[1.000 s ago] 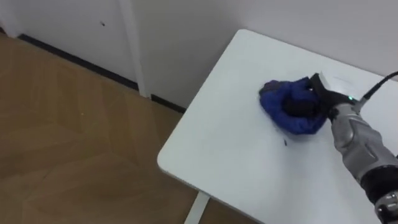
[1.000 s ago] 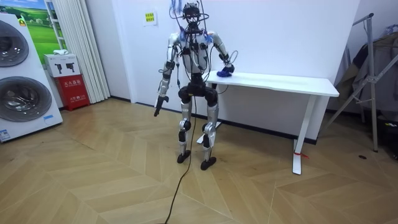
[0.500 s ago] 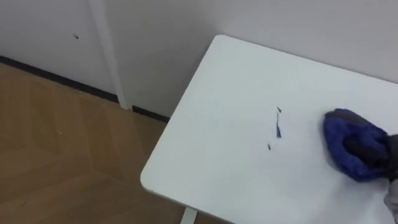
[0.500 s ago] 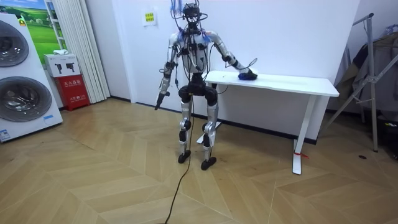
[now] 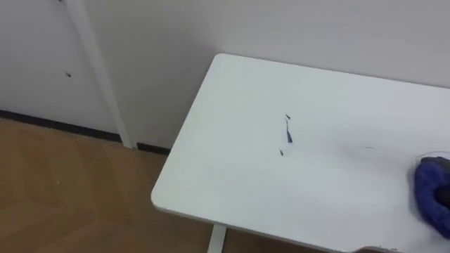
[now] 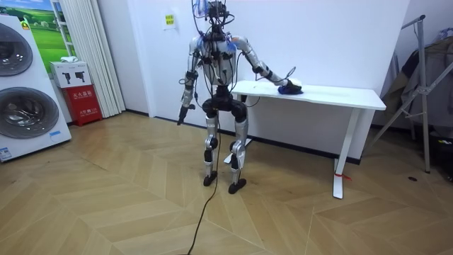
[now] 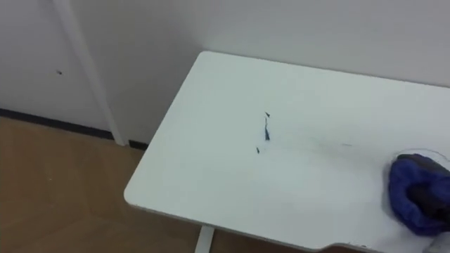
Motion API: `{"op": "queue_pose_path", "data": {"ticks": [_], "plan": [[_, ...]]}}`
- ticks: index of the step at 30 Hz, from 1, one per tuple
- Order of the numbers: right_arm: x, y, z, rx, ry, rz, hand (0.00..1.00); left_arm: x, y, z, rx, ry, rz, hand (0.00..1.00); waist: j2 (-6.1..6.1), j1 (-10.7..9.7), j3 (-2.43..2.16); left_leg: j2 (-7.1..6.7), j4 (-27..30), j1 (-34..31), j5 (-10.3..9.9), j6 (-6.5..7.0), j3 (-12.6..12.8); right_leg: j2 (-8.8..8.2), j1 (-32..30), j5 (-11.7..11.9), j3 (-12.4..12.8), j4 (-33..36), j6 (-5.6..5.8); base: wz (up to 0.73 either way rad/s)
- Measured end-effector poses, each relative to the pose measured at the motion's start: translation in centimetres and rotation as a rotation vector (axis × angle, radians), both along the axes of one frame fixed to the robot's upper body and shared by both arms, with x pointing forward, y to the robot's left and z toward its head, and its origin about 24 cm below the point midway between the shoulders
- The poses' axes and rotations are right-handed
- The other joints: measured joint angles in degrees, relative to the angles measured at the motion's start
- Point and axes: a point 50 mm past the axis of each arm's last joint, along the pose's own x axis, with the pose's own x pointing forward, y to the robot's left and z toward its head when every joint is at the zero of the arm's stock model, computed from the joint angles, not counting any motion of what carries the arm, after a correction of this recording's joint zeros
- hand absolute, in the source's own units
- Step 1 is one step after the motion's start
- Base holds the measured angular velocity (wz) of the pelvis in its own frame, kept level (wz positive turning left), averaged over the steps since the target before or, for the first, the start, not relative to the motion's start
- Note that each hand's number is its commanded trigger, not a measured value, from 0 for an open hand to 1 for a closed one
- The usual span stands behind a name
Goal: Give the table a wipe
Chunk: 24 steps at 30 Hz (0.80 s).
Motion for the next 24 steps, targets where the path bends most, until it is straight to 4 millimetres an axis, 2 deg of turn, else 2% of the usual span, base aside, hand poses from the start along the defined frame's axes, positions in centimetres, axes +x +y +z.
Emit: {"op": "queue_pose_path", "data": {"ticks": [2, 3, 5, 6, 8, 9, 10, 12, 13, 16, 18, 19, 20, 22, 24], "plan": [[4.4, 4.5, 1.1, -0.070, 0.015, 0.261, 1.00, 0.1, -0.2, -0.1, -0.014, 0.005, -0.006, 0.00, -0.45, 2.1, -0.01, 0.53, -0.3, -0.6, 0.3, -0.36, 0.9, 0.55, -2.0, 0.2, 1.5, 1.2, -0.83, -0.49], [5.4, 5.8, 1.6, -0.086, 0.006, 0.334, 1.00, 0.3, -0.2, -0.1, -0.022, 0.000, -0.009, 0.00, -0.53, 2.6, 0.05, 0.60, -0.5, -0.8, 0.5, -0.43, 0.9, 0.68, -2.2, 0.3, 1.6, 1.3, -0.98, -0.22], [9.0, 11.2, 3.3, -0.139, -0.038, 0.606, 1.00, 0.9, -0.2, -0.2, -0.030, -0.012, -0.023, 0.00, -1.01, 4.7, 0.90, 0.81, -1.1, -0.6, 1.1, -0.76, 1.0, 1.21, -3.1, 0.4, 2.4, 1.0, -1.28, 0.03], [9.6, 12.0, 3.5, -0.142, -0.043, 0.651, 1.00, 1.2, -0.3, -0.2, -0.031, -0.014, -0.032, 0.00, -1.25, 5.4, 0.99, 0.82, -1.1, -0.7, 1.2, -0.80, 0.8, 1.27, -3.2, 0.4, 2.3, 0.8, -1.29, 0.18], [10.8, 14.0, 4.2, -0.127, -0.075, 0.734, 1.00, 1.4, -0.5, -0.3, -0.039, -0.015, -0.048, 0.00, -1.47, 8.7, 1.25, 0.68, -1.3, -1.2, 1.3, -0.79, -0.4, 1.15, -2.9, 0.4, 1.1, 0.4, -1.25, 0.30], [10.8, 14.1, 4.2, -0.121, -0.079, 0.739, 1.00, 1.1, -0.5, -0.3, -0.041, -0.007, -0.047, 0.00, -1.79, 9.2, 1.18, 0.57, -1.3, -1.5, 1.2, -0.78, -0.8, 1.08, -2.7, 0.4, 0.9, 0.0, -1.23, 0.40], [10.8, 14.2, 4.0, -0.108, -0.079, 0.746, 1.00, 0.7, -0.6, -0.3, -0.043, 0.005, -0.055, 0.00, -2.21, 9.2, 1.29, 0.40, -1.3, -2.1, 1.2, -0.73, -1.7, 0.79, -2.7, 0.3, -0.4, -0.1, -1.13, 0.44], [10.0, 13.3, 2.7, -0.091, -0.030, 0.713, 1.00, -0.6, -0.7, -0.3, -0.052, 0.037, -0.038, 0.00, -2.47, 8.6, 1.26, 0.11, -1.0, -2.1, 1.2, -0.68, -2.7, 0.41, -1.9, 0.3, -1.6, -0.1, -1.11, 0.49], [8.8, 12.1, 1.7, -0.051, -0.027, 0.651, 1.00, -1.1, -0.7, -0.3, -0.051, 0.051, -0.030, 0.00, -2.37, 8.2, 1.31, -0.13, -1.0, -1.8, 1.2, -0.68, -3.0, 0.14, -1.2, 0.3, -2.0, -0.1, -1.07, 0.44], [6.0, 10.5, 0.1, -0.012, -0.067, 0.579, 1.00, -2.3, -0.3, -0.1, -0.039, 0.071, -0.006, 0.00, -2.14, 5.5, 1.31, -0.79, -1.1, -0.7, 1.2, -0.67, -2.9, -0.64, 0.7, 0.1, -3.1, -0.3, -0.72, 0.31], [3.7, 9.0, -1.0, 0.019, -0.090, 0.498, 1.00, -2.1, 0.4, 0.2, -0.018, 0.056, -0.001, 0.00, -2.11, 4.0, 1.06, -1.42, -1.2, 0.2, 1.2, -0.67, -2.8, -1.32, 1.8, -0.2, -3.3, -0.4, -0.19, 0.27], [1.9, 7.8, -1.7, 0.036, -0.097, 0.423, 1.00, -2.1, 0.9, 0.4, -0.005, 0.049, 0.002, 0.00, -2.00, 2.7, 0.59, -1.67, -1.1, 0.5, 1.2, -0.64, -2.5, -1.69, 2.4, -0.3, -3.3, -0.3, -0.02, 0.19], [0.5, 6.7, -2.0, 0.038, -0.106, 0.356, 1.00, -2.1, 1.1, 0.5, 0.006, 0.052, -0.005, 0.00, -1.80, 1.3, 0.30, -1.77, -1.2, 0.9, 1.2, -0.60, -2.1, -1.98, 2.7, -0.3, -3.1, -0.1, 0.25, 0.11], [-1.3, 5.2, -2.6, 0.052, -0.108, 0.253, 1.00, -2.2, 1.4, 0.7, 0.025, 0.049, -0.014, 0.00, -1.78, 0.3, 0.03, -2.32, -1.2, 2.0, 1.2, -0.56, -1.6, -2.23, 3.4, 0.0, -2.5, -0.2, 0.67, -0.24], [-3.2, 3.9, -3.1, 0.058, -0.095, 0.160, 1.00, -2.0, 1.7, 0.9, 0.038, 0.029, -0.012, 0.00, -1.88, -1.1, -0.60, -2.50, -1.1, 2.5, 0.8, 0.03, -1.4, -2.42, 4.4, 0.0, -3.6, -0.6, 0.95, -0.19]]}}
